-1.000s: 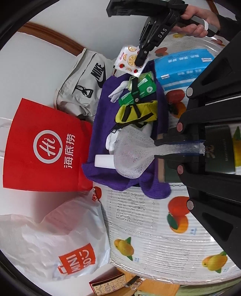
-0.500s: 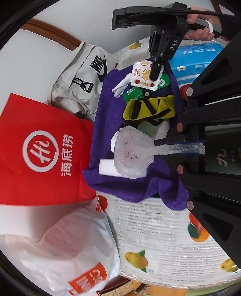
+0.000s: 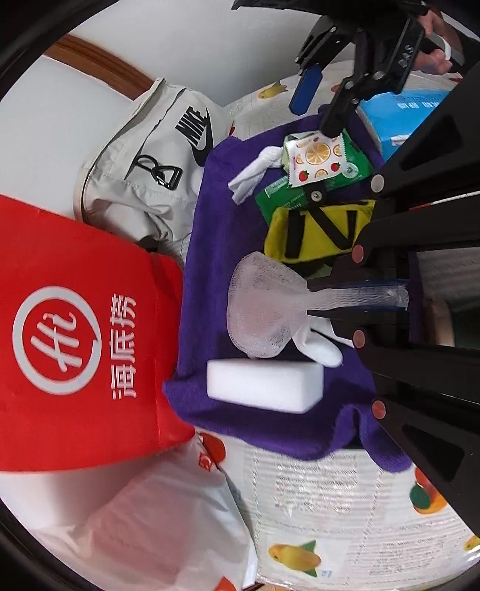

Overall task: Organize soft objects
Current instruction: 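Open the right tool to drop the sachet onto the towel while the left tool holds the pouch above, then open the left tool to drop the mesh pouch onto the towel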

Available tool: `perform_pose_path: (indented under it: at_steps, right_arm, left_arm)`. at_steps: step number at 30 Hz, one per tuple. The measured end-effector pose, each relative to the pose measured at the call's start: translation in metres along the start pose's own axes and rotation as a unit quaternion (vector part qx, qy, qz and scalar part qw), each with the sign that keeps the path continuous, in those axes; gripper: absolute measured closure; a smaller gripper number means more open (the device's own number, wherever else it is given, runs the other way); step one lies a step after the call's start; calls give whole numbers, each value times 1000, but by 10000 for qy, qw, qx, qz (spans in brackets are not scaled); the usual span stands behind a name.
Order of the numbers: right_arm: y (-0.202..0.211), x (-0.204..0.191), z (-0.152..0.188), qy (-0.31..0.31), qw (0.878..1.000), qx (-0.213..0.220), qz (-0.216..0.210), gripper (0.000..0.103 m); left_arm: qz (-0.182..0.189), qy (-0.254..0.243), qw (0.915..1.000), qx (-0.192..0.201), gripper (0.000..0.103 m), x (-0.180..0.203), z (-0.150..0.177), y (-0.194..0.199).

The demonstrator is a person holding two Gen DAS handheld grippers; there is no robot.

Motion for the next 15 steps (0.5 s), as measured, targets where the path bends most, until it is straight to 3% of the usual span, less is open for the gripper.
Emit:
perform_pose_path:
  at_steps: [11, 14, 15]
  right_arm:
    - [11, 9, 9, -212, 9997, 110, 65, 43]
    - [10, 10, 11, -245, 9996, 87, 74, 43]
    - [10, 10, 12, -247, 9996, 79, 84, 43]
  left_arm:
    - [53, -185, 9998, -34, 95, 15, -17, -26]
    - [33, -260, 9996, -48, 90, 18, -19, -30]
    - [22, -286, 9996, -53, 83, 19, -20, -31]
Point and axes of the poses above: each gripper's, at about its wrist camera, not at the fingertips, and y roughly against the way its jaws point, x to its right, z to its underside, the point moved 4 cm from there along -y, roughly the way its jaws point, and after that the axes turned 7 degrees about z, right-handed, at the moved point
